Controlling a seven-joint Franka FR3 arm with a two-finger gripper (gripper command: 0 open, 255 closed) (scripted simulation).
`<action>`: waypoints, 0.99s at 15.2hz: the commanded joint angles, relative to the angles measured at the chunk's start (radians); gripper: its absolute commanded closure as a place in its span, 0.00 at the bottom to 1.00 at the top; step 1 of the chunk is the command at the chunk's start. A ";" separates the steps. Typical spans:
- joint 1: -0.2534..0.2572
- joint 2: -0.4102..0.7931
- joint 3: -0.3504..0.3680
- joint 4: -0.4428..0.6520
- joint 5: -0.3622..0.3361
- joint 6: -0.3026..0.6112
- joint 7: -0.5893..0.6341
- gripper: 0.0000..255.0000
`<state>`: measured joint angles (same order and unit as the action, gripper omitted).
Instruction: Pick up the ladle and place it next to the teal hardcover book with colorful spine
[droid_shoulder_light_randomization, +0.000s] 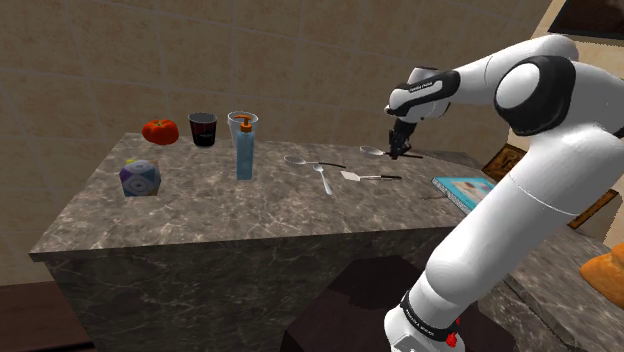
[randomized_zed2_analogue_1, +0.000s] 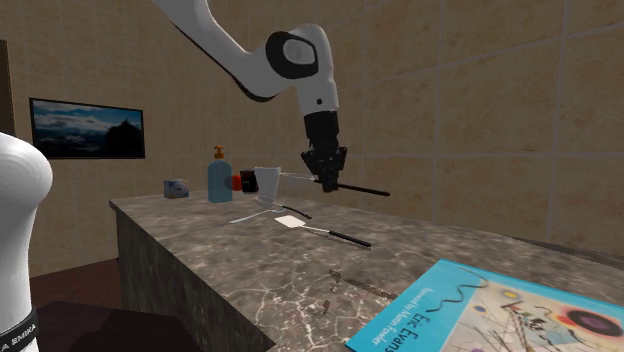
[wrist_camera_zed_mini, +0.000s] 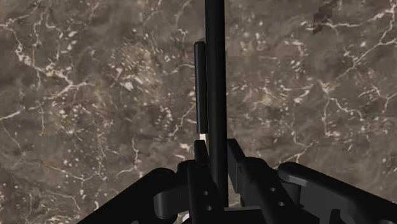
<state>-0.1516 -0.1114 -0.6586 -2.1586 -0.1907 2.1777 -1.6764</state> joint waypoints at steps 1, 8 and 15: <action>-0.020 -0.071 -0.006 -0.059 -0.051 0.002 0.001 1.00; -0.130 -0.273 -0.036 -0.208 -0.190 -0.015 -0.047 1.00; -0.259 -0.440 -0.081 -0.301 -0.301 -0.055 -0.145 1.00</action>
<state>-0.3974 -0.5370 -0.7323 -2.4491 -0.4790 2.1235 -1.8092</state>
